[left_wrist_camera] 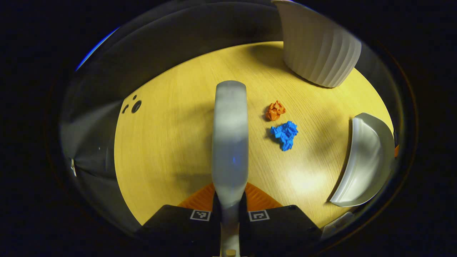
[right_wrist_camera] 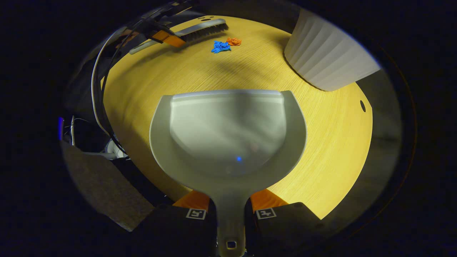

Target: Pick up the small broom and dustpan from the desktop, sweep the trash into the dustpan with the broom, and then empty the trash into the garbage bin.

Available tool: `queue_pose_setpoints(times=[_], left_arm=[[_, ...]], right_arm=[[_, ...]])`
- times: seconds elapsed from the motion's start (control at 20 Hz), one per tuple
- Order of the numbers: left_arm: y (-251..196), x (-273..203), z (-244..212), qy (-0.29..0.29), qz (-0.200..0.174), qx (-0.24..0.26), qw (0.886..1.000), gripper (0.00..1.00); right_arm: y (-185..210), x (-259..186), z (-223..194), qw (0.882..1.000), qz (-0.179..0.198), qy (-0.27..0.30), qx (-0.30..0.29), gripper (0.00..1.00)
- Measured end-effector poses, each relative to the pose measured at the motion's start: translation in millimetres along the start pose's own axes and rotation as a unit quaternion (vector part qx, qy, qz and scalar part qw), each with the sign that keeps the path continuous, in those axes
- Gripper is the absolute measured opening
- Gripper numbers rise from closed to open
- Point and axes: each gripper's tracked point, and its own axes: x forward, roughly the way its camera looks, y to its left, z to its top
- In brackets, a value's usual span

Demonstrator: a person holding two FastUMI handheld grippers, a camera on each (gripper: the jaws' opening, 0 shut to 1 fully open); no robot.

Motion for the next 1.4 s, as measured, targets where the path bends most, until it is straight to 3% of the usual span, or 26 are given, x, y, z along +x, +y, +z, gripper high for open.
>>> queue_pose_setpoints(times=[0.2,0.35,0.55,0.85,1.1,1.15,1.25,1.35,1.4], left_arm=[[-27,13,7,0.020,-0.031,0.037,0.999,0.24],[-60,13,12,0.014,-0.084,0.062,0.994,0.24],[-106,-2,5,0.009,-0.160,0.107,0.981,0.24],[-146,-22,-4,0.009,-0.216,0.175,0.961,0.24],[-174,-39,-18,0.028,-0.260,0.172,0.950,0.24],[-177,-44,-21,0.030,-0.272,0.161,0.948,0.24],[-180,-58,-29,0.038,-0.294,0.156,0.942,0.24],[-180,-60,-35,0.042,-0.296,0.162,0.940,0.24],[-177,-60,-35,0.037,-0.291,0.160,0.943,0.24]], right_arm=[[-6,5,3,1.000,-0.005,-0.003,0.001,0.36],[-8,3,4,1.000,-0.007,-0.008,-0.001,0.36],[-10,8,3,1.000,-0.009,-0.021,-0.014,0.36],[-6,12,2,1.000,-0.001,-0.030,0.009,0.35],[-2,18,3,0.998,0.002,-0.055,0.020,0.36],[-1,21,3,0.998,0.003,-0.061,0.020,0.31],[1,23,4,0.997,0.005,-0.073,0.017,0.36],[2,25,3,0.996,0.005,-0.082,0.013,0.31],[3,26,3,0.996,0.005,-0.087,0.015,0.36]])
